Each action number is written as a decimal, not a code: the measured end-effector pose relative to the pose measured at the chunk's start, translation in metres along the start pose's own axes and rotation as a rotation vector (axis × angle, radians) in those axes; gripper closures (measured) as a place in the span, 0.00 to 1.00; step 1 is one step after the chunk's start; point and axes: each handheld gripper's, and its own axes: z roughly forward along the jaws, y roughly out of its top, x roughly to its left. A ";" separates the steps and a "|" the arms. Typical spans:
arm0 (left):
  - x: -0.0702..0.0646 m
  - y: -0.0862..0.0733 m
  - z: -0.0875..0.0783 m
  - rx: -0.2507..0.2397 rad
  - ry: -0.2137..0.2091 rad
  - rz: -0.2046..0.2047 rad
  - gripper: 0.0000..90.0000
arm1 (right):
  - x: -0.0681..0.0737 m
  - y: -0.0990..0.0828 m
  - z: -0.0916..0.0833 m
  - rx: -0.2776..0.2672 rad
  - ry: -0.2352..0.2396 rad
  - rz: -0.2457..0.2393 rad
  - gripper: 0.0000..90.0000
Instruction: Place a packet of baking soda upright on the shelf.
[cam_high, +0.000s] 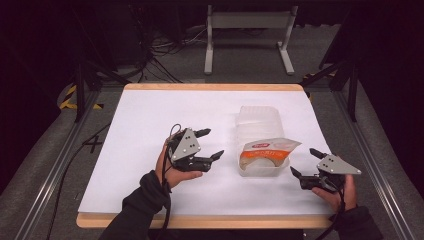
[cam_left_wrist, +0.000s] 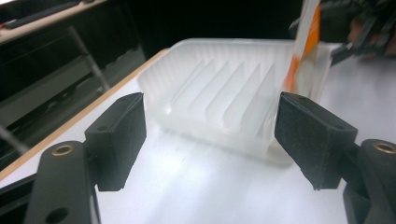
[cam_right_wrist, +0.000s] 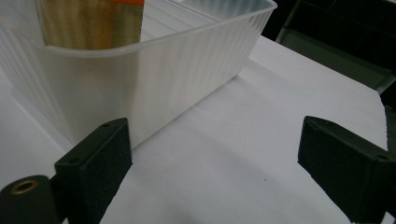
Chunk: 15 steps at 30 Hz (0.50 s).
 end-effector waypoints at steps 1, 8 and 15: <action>0.001 -0.004 -0.004 0.011 0.008 0.004 0.28 | 0.000 0.000 0.000 0.001 -0.002 -0.003 0.11; 0.007 -0.021 -0.025 0.070 0.060 0.014 0.23 | 0.001 0.004 -0.005 -0.009 -0.005 -0.012 0.11; 0.012 -0.037 -0.042 0.114 0.104 0.013 0.21 | 0.003 0.006 -0.006 -0.005 -0.012 -0.029 0.11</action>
